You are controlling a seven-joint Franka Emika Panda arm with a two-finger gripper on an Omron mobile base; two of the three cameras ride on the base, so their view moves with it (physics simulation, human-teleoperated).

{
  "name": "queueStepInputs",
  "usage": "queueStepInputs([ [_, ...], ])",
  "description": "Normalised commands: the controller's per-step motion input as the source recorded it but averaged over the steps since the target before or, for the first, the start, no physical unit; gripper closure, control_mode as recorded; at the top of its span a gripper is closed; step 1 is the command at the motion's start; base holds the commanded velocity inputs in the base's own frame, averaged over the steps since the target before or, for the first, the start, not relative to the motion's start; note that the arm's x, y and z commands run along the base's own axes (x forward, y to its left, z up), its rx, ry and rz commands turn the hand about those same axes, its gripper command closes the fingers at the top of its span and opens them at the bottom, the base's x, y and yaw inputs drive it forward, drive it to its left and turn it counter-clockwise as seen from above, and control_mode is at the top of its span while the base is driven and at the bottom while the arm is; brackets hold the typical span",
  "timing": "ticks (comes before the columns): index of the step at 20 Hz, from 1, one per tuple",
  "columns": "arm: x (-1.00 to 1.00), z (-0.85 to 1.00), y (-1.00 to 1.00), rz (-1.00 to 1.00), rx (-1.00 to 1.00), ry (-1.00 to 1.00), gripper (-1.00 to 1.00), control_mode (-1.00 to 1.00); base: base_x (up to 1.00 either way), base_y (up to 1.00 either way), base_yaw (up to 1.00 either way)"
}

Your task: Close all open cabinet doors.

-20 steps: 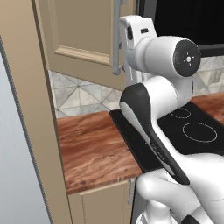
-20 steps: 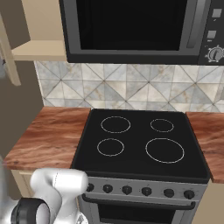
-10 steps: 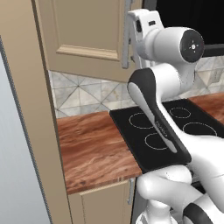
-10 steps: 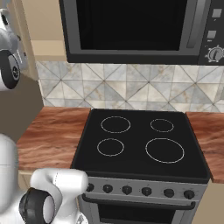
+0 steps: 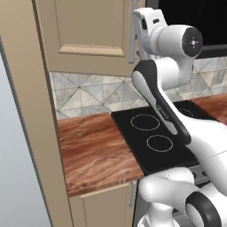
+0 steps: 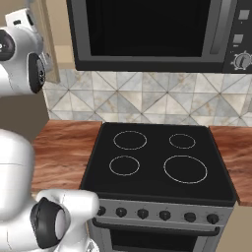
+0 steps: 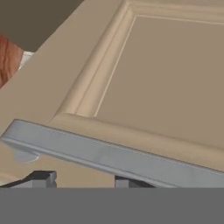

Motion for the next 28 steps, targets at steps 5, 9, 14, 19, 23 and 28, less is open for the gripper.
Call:
queueStepInputs([
  [5, 0.96, -0.01, 0.0, 0.0, 0.0, 0.0, -1.0, -1.0, 0.0, 0.0, 0.0],
  [9, 0.99, 0.0, 0.02, 0.0, 0.0, 0.04, -1.0, -1.0, 0.0, 0.0, 0.0],
  [14, 0.91, 0.0, 0.11, 0.0, 0.0, 0.06, -1.0, -1.0, 0.0, 0.0, 0.0],
  [19, 0.77, 0.01, 0.25, -0.02, -0.02, 0.05, -1.0, -1.0, 0.0, 0.0, 0.0],
  [23, 0.66, 0.04, 0.34, -0.03, -0.05, 0.04, -1.0, -1.0, 0.0, 0.0, 0.0],
  [28, 0.64, 0.0, 0.37, -0.03, -0.06, 0.03, -1.0, -1.0, 0.0, 0.0, 0.0],
])
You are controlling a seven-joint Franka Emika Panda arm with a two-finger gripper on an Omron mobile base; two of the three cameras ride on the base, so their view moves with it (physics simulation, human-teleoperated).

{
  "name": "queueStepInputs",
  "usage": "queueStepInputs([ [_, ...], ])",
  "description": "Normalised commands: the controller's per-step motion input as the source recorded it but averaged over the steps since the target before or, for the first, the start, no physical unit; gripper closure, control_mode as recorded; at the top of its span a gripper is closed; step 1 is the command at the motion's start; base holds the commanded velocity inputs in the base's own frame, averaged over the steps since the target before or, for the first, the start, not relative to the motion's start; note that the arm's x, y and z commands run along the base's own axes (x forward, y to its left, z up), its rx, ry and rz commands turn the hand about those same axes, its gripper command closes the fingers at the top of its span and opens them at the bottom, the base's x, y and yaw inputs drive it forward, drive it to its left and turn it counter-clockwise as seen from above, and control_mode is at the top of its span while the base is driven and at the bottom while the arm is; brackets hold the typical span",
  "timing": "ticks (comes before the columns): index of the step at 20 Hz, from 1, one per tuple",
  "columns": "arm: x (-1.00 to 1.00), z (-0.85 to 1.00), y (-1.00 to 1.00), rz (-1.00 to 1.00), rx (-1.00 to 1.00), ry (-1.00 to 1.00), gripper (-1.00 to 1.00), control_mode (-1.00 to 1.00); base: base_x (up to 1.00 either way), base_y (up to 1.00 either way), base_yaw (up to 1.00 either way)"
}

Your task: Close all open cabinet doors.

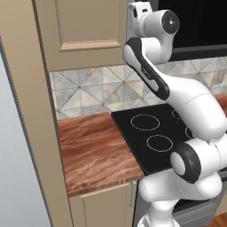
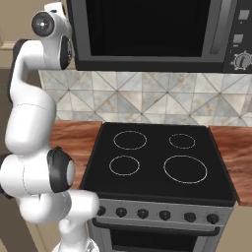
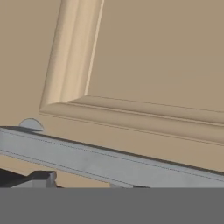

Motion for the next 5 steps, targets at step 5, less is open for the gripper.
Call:
queueStepInputs([
  [5, 0.74, 0.0, 0.4, -0.06, -0.06, 0.02, -1.0, -1.0, 0.0, 0.0, 0.0],
])
